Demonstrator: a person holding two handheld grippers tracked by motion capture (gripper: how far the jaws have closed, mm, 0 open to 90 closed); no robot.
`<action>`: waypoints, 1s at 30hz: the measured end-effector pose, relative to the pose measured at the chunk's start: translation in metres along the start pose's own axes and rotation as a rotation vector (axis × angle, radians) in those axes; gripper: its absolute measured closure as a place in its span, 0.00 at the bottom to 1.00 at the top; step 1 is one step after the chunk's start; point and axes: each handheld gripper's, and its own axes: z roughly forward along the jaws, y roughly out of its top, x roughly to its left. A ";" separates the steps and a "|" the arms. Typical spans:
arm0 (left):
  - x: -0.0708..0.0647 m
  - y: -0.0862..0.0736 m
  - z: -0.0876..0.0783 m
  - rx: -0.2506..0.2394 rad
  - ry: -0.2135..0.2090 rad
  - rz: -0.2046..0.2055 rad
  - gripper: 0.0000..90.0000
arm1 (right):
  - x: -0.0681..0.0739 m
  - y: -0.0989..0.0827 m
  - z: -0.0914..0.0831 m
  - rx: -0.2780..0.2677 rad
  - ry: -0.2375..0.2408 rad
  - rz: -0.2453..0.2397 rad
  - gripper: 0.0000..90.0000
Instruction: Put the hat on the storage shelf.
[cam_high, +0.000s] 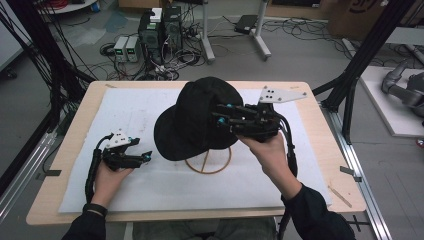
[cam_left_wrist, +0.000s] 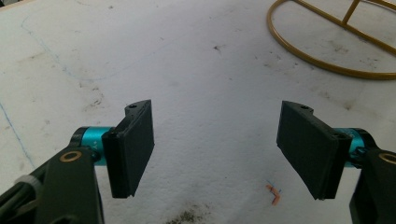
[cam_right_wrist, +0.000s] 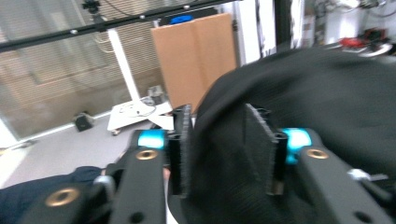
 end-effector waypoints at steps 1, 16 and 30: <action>0.000 0.000 0.000 0.000 0.000 0.000 0.31 | 0.001 0.000 -0.002 0.002 -0.007 -0.011 0.67; 0.001 0.000 -0.001 -0.021 0.002 -0.011 0.30 | -0.023 -0.028 -0.059 -0.022 -0.194 -0.047 0.52; 0.002 0.002 -0.005 -0.049 0.005 -0.016 0.30 | -0.065 -0.082 -0.101 0.025 -0.344 -0.007 0.41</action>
